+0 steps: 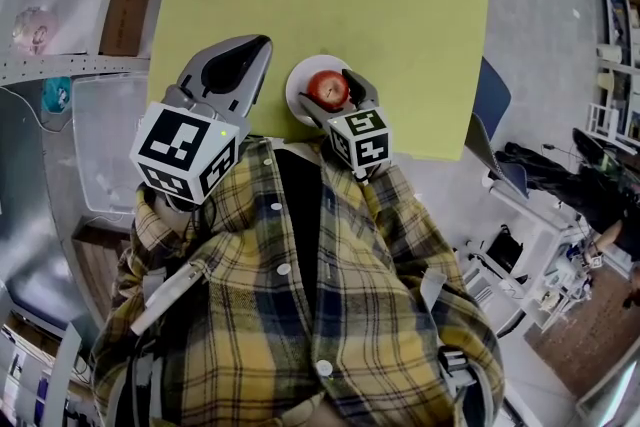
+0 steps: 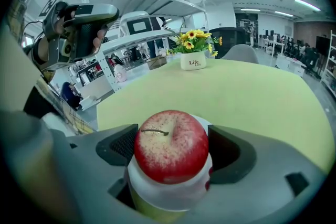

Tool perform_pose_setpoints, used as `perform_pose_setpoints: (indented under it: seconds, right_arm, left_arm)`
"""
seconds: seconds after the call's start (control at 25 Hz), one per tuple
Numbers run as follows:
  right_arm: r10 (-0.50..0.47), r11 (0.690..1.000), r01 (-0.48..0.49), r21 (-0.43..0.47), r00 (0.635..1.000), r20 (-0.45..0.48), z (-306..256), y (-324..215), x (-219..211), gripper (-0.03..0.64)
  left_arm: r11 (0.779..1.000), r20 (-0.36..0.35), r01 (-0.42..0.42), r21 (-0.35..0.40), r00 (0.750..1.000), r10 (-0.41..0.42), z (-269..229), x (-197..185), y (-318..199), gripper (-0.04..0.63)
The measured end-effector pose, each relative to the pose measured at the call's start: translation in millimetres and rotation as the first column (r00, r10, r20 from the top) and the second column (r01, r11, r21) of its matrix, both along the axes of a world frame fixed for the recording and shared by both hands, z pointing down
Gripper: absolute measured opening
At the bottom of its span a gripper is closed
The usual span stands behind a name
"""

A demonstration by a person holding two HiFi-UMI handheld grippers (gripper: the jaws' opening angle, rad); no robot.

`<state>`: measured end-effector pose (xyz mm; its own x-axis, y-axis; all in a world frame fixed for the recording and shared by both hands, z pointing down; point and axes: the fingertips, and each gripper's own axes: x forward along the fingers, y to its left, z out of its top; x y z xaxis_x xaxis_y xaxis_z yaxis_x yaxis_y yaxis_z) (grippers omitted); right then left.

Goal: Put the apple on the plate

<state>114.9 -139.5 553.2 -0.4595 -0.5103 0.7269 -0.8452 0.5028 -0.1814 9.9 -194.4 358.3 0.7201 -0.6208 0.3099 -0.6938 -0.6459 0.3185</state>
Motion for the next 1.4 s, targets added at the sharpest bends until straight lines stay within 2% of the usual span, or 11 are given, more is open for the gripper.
perform_pose_setpoints:
  seconds: [0.4, 0.96, 1.16, 1.4]
  right_arm:
    - [0.007, 1.0, -0.007, 0.002, 1.0, -0.014, -2, -1, 1, 0.388]
    - [0.011, 0.999, -0.013, 0.046, 0.999, 0.033, -37, -3, 2, 0.39]
    - [0.023, 0.994, -0.037, 0.099, 0.99, 0.138, -78, -8, -1, 0.388]
    - [0.022, 0.986, -0.073, 0.149, 0.947, 0.32, -135, -18, -16, 0.387]
  left_arm:
    - [1.0, -0.008, -0.008, 0.009, 1.0, 0.008, -2, -2, -3, 0.008]
    - [1.0, -0.017, -0.012, 0.027, 1.0, 0.013, -11, -1, -3, 0.008]
    - [0.999, -0.02, -0.009, 0.032, 1.0, 0.01, -13, -2, -2, 0.008]
    - [0.999, -0.025, -0.008, 0.04, 1.0, 0.009, -15, -3, -3, 0.008]
